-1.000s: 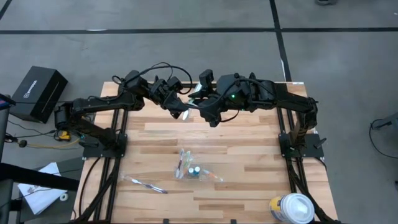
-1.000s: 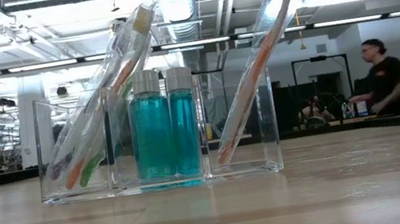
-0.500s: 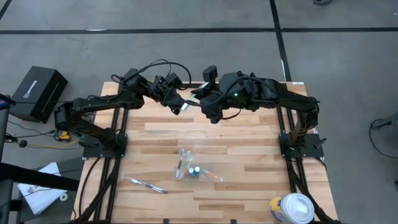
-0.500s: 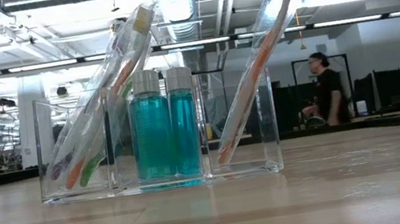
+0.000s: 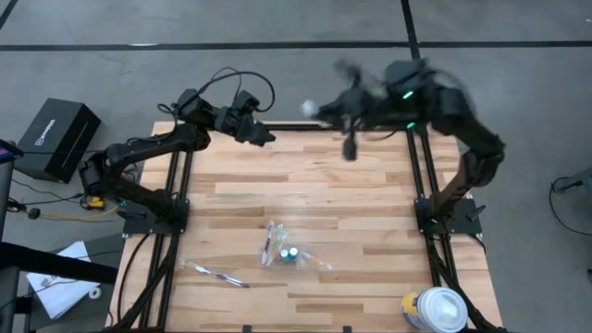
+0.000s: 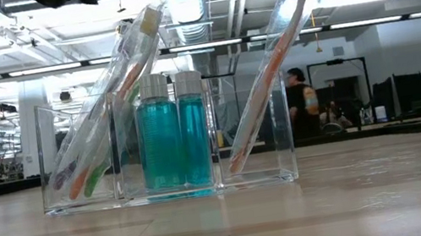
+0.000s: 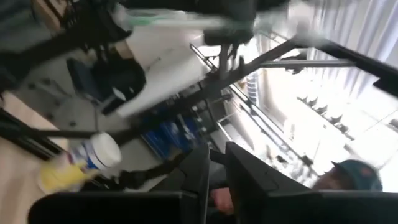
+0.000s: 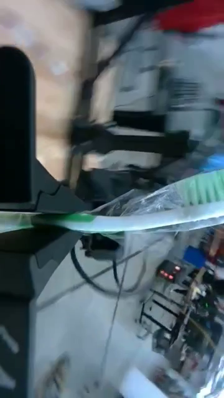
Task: Pick & Place toothbrushing station
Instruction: Put the green toothbrush into the transparent organizer
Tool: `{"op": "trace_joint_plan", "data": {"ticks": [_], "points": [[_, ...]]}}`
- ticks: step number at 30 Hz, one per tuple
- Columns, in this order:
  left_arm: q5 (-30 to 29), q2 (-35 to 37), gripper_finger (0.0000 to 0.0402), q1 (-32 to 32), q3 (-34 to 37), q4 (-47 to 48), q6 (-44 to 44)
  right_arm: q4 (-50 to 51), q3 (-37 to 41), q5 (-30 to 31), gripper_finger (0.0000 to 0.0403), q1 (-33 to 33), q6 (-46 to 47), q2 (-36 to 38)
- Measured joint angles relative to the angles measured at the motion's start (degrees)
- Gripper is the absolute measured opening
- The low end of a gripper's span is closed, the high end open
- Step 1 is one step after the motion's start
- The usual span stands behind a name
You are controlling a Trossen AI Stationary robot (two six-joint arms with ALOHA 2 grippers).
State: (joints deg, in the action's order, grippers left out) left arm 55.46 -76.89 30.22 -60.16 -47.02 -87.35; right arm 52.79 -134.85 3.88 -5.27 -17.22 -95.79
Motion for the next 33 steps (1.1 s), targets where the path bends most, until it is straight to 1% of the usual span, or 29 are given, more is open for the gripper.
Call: {"op": "trace_joint_plan", "data": {"ticks": [2, 5, 7, 9, 11, 13, 15, 17, 19, 21, 22, 24, 27, 29, 33], "points": [[0.4, 0.0, 0.0048, 1.3, 0.0, 0.0, 2.9, -0.1, 0.6, -0.9, 0.0011, -1.1, 5.6, 2.4], [0.7, 0.0, 0.0048, 2.6, 0.0, 0.1, 7.0, -0.2, 3.3, 0.3, 0.0011, -1.0, 12.2, 6.0], [1.9, 0.0, 0.0048, 3.2, 0.0, 0.2, 9.1, -0.9, 7.1, 3.4, 0.0011, 0.4, 16.8, 9.2], [3.6, 0.0, 0.0048, 3.7, 0.0, 0.5, 10.5, -3.7, 12.9, 9.2, 0.0011, 3.2, 21.1, 12.9], [4.7, 0.0, 0.0048, 3.7, 0.0, 0.6, 10.8, -8.8, 21.0, 16.6, 0.0011, 7.3, 25.7, 17.3], [5.1, 0.0, 0.0048, 3.6, 0.0, 0.6, 11.0, -16.9, 31.1, 25.4, 0.0011, 12.2, 30.3, 21.7], [5.5, 0.0, 0.0048, 3.4, 0.0, 0.6, 12.1, -27.0, 42.4, 35.9, 0.0011, 18.2, 34.0, 26.0], [5.5, 0.0, 0.0048, 3.4, 0.0, 0.6, 13.9, -39.8, 54.5, 47.9, 0.0011, 24.5, 37.2, 29.5], [4.9, 0.0, 0.0048, 3.4, 0.0, 0.6, 16.1, -54.3, 65.7, 59.2, 0.0011, 30.9, 38.1, 31.2], [4.3, 0.0, 0.0048, 3.4, 0.0, 0.6, 18.0, -69.7, 74.7, 69.8, 0.0011, 36.2, 37.3, 30.3], [4.2, 0.0, 0.0048, 3.4, 0.0, 0.7, 18.7, -76.2, 77.9, 73.3, 0.0011, 37.9, 36.2, 29.0], [4.0, 0.0, 0.0048, 3.4, 0.0, 0.7, 19.6, -87.0, 82.2, 77.5, 0.0011, 39.7, 34.6, 25.4], [4.0, 0.0, 0.0048, 3.4, 0.0, 0.7, 19.8, -96.2, 83.9, 78.8, 0.0011, 40.4, 32.9, 20.5], [4.0, 0.0, 0.0048, 3.4, 0.0, 0.7, 19.8, -98.9, 83.8, 78.5, 0.0011, 40.5, 33.6, 17.8], [4.0, 0.0, 0.0048, 3.6, 0.0, 0.7, 19.8, -98.1, 83.9, 77.2, 0.0011, 42.0, 41.4, 12.8]]}}
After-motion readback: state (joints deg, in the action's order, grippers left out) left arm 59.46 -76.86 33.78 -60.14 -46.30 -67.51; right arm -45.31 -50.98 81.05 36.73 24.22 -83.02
